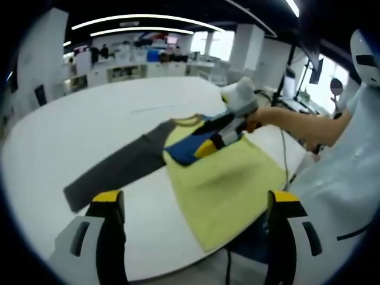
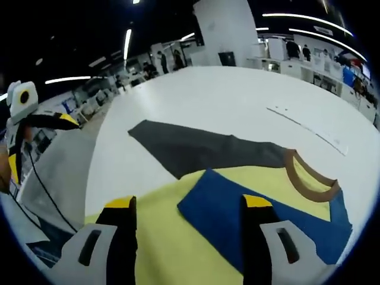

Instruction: Fold the garment on the visible template until the final outline fits inside the template.

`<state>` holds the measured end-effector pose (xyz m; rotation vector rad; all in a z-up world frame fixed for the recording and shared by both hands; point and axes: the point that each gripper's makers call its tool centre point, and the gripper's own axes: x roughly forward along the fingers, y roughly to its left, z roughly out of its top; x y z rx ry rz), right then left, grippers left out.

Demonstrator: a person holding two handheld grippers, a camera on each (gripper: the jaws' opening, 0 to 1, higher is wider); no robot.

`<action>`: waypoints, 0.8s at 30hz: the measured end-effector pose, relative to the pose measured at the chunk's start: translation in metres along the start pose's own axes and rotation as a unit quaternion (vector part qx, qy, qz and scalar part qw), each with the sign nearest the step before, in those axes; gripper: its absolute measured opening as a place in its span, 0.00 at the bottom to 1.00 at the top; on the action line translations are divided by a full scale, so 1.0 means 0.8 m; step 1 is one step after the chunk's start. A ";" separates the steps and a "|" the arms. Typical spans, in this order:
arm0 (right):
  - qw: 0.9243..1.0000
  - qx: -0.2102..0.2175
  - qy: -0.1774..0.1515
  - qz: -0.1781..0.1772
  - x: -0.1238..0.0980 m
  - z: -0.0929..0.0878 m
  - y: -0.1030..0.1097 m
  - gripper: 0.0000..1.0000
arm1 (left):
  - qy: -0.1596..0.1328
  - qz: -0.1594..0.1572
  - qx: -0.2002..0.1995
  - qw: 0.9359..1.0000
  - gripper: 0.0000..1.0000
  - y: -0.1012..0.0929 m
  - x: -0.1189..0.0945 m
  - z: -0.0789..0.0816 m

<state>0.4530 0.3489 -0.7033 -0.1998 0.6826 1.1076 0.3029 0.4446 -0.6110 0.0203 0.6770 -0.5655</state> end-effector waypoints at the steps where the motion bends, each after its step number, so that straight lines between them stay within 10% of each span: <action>1: 1.000 -0.002 0.000 -0.002 -0.001 -0.001 0.000 0.74 | 0.000 0.000 0.001 1.000 0.96 0.000 0.000 0.000; 24: 0.998 0.021 -0.015 -0.065 -0.049 -0.021 -0.016 1.00 | 0.003 -0.013 0.010 1.000 0.97 -0.010 0.006 0.001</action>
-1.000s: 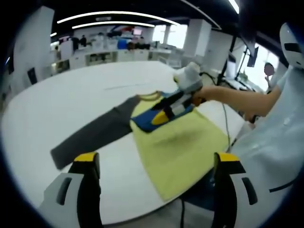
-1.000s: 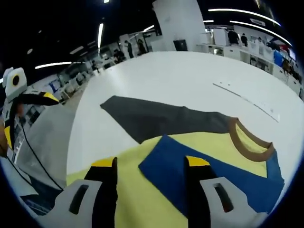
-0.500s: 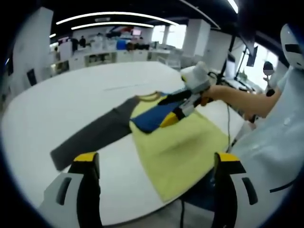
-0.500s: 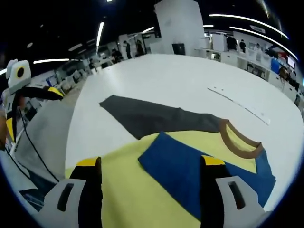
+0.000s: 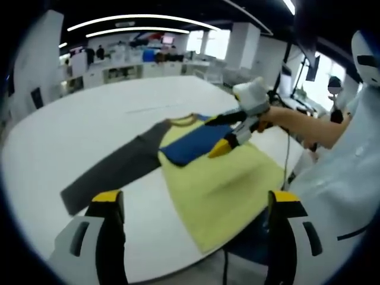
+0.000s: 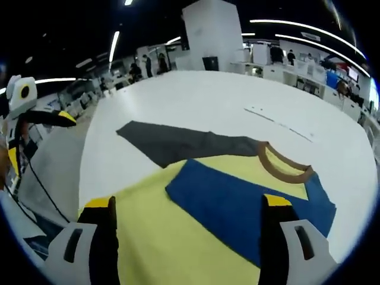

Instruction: Fold the garment on the visible template until the final outline fits inside the template.

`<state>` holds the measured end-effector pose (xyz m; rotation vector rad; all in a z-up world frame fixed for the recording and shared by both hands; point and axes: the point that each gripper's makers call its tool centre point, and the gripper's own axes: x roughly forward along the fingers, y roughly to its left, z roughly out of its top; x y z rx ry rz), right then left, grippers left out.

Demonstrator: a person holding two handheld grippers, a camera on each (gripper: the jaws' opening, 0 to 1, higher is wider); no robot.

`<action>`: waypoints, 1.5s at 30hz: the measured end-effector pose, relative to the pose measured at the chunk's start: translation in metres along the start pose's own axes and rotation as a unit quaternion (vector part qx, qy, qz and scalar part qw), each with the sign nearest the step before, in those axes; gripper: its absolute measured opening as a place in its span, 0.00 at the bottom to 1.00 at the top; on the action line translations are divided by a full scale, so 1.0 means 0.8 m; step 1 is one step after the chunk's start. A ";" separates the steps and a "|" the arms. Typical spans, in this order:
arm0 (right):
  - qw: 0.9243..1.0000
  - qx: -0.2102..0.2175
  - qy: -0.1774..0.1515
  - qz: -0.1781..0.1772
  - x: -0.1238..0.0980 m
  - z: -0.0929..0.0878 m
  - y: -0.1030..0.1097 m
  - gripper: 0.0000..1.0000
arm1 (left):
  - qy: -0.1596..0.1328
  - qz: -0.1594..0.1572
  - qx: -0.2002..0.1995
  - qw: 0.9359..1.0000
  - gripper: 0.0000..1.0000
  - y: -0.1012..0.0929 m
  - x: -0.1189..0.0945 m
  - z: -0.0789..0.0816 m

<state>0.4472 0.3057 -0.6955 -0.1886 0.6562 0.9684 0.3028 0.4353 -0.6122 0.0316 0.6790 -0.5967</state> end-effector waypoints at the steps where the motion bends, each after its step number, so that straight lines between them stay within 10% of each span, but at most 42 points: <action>1: 1.000 -0.003 -0.002 -0.004 -0.002 0.000 -0.001 1.00 | 0.001 0.000 0.000 1.000 0.97 0.000 0.000 0.000; 45: 0.995 0.031 -0.048 -0.077 -0.110 -0.022 -0.009 1.00 | 0.006 0.005 0.021 1.000 0.99 -0.028 0.012 0.006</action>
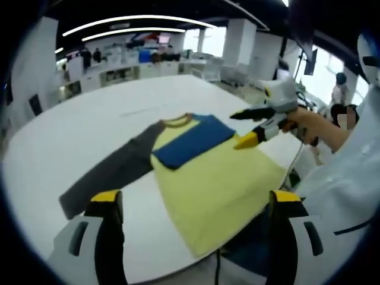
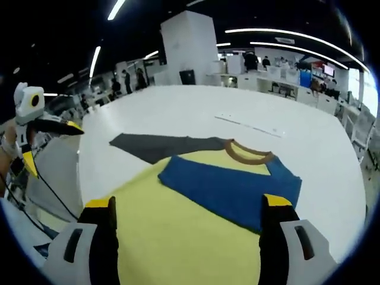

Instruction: Fold the garment on the visible template until the final outline fits inside the template.

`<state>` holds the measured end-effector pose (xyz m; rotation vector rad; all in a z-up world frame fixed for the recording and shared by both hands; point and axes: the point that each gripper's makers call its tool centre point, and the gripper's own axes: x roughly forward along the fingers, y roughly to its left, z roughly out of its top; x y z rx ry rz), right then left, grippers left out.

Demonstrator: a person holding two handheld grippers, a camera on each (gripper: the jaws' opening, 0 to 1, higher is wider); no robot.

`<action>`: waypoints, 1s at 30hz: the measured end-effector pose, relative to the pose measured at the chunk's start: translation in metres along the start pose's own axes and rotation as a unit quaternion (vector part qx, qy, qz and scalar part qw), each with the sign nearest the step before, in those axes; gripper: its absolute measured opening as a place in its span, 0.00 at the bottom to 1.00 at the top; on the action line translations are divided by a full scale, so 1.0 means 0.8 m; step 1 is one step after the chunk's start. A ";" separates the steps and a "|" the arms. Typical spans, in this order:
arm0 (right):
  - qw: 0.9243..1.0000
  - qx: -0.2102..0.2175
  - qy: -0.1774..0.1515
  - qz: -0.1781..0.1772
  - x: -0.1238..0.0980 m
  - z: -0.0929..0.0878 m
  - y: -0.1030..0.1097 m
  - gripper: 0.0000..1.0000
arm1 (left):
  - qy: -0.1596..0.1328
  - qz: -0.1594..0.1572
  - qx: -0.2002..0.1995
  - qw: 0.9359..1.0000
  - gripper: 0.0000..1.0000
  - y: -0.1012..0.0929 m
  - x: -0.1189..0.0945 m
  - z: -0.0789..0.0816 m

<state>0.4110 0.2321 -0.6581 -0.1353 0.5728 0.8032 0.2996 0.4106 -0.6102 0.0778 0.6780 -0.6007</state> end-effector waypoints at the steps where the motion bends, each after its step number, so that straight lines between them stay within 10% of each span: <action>1: 1.000 -0.002 -0.002 -0.002 -0.004 0.000 0.000 1.00 | -0.002 0.002 -0.001 1.000 0.99 0.001 0.000 0.001; 30: 0.999 -0.022 -0.027 -0.039 -0.069 0.002 -0.004 1.00 | -0.004 0.007 0.003 1.000 0.99 0.005 0.005 0.008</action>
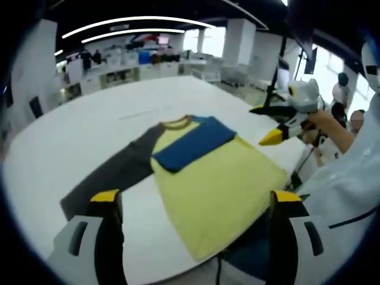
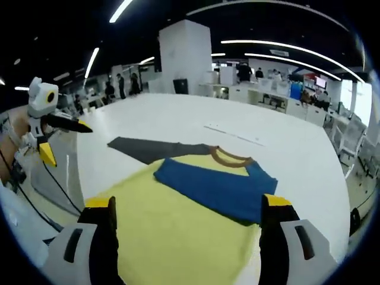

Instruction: Fold the garment on the visible template until the final outline fits inside the template.

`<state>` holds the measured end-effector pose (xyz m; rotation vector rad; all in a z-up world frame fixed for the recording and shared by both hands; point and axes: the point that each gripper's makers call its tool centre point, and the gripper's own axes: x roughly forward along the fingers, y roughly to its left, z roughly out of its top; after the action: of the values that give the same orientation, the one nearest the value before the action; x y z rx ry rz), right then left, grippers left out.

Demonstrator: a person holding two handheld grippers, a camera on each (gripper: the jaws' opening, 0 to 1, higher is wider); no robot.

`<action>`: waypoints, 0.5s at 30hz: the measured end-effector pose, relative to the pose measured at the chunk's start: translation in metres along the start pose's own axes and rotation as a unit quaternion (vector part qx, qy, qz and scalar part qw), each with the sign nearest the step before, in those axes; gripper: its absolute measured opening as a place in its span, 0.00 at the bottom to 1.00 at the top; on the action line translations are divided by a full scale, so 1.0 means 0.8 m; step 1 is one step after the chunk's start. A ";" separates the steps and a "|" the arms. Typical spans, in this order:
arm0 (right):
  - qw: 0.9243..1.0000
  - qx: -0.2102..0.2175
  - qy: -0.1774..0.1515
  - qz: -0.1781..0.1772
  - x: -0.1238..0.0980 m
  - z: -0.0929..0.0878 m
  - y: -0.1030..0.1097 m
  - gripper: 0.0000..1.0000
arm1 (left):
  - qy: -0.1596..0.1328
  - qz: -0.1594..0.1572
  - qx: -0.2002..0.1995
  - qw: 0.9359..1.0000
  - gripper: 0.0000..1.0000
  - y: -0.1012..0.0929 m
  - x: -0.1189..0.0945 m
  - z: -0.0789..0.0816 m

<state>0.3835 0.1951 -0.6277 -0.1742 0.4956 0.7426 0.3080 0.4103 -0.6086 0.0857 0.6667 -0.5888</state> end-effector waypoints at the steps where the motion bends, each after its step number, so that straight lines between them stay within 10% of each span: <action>1: 1.000 -0.003 -0.002 0.000 -0.003 0.000 0.000 1.00 | 0.000 0.001 0.000 1.000 0.99 0.001 0.000 0.000; 15: 1.000 -0.002 -0.003 -0.012 -0.019 -0.005 0.000 1.00 | -0.005 0.012 0.001 1.000 0.99 0.016 -0.006 0.005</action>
<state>0.3719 0.1845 -0.6238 -0.1822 0.4853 0.7198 0.3143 0.4224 -0.6041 0.0927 0.6549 -0.5672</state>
